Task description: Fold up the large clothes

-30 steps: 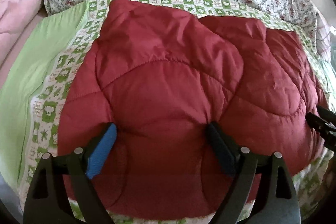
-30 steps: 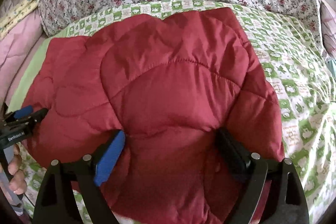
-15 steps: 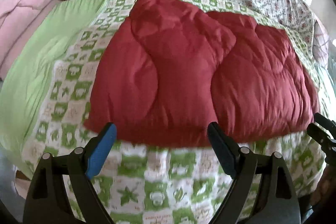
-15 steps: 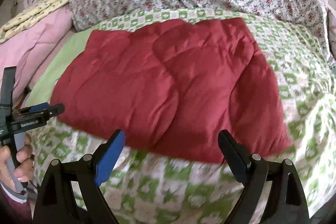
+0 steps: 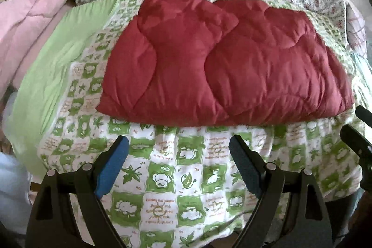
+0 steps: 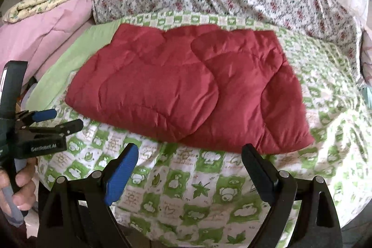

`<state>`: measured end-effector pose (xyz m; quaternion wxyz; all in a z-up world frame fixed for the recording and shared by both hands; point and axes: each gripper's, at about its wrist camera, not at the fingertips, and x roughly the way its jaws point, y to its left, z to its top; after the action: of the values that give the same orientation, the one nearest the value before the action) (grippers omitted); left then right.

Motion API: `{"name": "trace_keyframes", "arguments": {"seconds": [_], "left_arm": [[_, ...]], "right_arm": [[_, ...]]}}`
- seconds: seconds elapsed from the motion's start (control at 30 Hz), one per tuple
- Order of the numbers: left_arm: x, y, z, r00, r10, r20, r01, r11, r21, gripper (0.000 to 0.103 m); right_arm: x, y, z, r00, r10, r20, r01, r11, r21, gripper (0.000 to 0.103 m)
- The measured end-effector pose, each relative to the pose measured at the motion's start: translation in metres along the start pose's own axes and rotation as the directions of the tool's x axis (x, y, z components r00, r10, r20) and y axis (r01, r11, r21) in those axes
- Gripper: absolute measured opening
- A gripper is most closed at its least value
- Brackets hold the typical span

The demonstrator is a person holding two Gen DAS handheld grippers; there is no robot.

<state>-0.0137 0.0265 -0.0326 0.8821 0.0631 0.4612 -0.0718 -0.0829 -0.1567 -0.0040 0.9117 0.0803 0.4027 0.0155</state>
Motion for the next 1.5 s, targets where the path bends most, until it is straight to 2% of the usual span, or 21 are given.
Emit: {"name": "trace_keyframes", "arguments": {"seconds": [0.13,0.23,0.43,0.7,1.5], "left_arm": [[-0.01,0.0,0.014,0.999,-0.007,0.031,0.007,1.0,-0.001,0.089],[-0.007,-0.002,0.023,0.999,0.016,0.042,-0.016,1.0,0.007,0.089],[0.01,-0.005,0.036,0.999,0.034,0.014,-0.034,0.999,0.004,0.089],[0.01,-0.006,0.044,0.999,0.034,0.015,-0.033,0.999,-0.015,0.089],[-0.001,-0.015,0.052,0.999,0.033,-0.022,-0.031,0.998,0.06,0.089]], "right_arm": [[-0.003,-0.007,0.014,0.999,-0.009,0.037,0.009,1.0,0.021,0.098],[0.008,-0.013,0.022,1.0,-0.015,0.027,0.014,0.999,0.044,0.099],[0.03,-0.023,0.033,1.0,-0.006,-0.011,0.007,0.996,0.086,0.099],[0.033,-0.023,0.039,1.0,-0.002,-0.008,0.003,0.993,0.118,0.099],[0.032,-0.009,0.047,0.991,0.026,-0.129,-0.021,0.999,0.038,0.099]]}}
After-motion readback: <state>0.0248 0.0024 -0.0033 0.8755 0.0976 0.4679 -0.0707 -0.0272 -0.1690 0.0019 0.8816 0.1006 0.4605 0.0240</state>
